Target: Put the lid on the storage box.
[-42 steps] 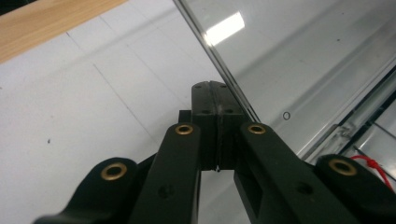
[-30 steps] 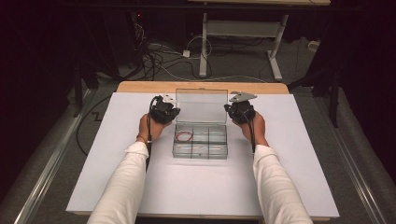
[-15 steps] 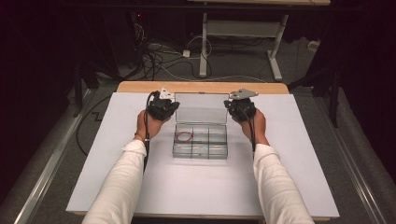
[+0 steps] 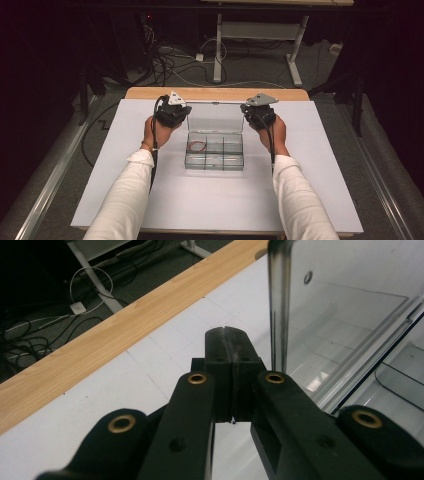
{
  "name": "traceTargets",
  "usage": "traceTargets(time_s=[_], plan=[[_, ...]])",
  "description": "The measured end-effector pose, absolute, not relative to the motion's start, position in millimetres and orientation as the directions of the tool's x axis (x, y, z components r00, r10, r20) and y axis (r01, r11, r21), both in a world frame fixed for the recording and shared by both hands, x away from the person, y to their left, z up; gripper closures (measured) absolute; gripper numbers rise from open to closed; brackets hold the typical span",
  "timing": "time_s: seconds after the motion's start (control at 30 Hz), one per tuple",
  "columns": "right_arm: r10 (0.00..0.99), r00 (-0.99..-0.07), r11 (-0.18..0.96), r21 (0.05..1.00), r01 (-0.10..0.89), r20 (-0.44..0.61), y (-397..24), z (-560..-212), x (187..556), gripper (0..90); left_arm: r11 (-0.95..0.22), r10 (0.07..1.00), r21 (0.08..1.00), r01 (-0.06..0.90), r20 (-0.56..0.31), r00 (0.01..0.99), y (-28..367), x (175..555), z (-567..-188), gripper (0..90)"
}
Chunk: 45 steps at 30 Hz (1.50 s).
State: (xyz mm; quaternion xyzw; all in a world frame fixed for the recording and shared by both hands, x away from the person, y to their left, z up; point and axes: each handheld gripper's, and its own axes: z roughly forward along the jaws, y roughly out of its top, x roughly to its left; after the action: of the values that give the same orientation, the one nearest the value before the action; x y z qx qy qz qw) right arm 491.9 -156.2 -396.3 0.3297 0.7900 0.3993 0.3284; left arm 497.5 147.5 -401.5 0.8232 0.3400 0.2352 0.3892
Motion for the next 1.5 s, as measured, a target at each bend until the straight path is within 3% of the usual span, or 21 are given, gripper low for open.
traceTargets(time_s=[0.87, 1.5], plan=[[0.792, -0.548, 0.456, 0.857, 0.238, -0.269, -154, -381, 484, 90.0, -0.496, 0.728, 0.794, 0.351, 0.161, 0.666, 148, 491, -385, 86.9], [0.822, -0.511, 0.414, 0.88, 0.234, -0.251, -154, -387, 470, 88.9, -0.456, 0.754, 0.817, 0.354, 0.143, 0.641, 147, 479, -383, 87.0]])
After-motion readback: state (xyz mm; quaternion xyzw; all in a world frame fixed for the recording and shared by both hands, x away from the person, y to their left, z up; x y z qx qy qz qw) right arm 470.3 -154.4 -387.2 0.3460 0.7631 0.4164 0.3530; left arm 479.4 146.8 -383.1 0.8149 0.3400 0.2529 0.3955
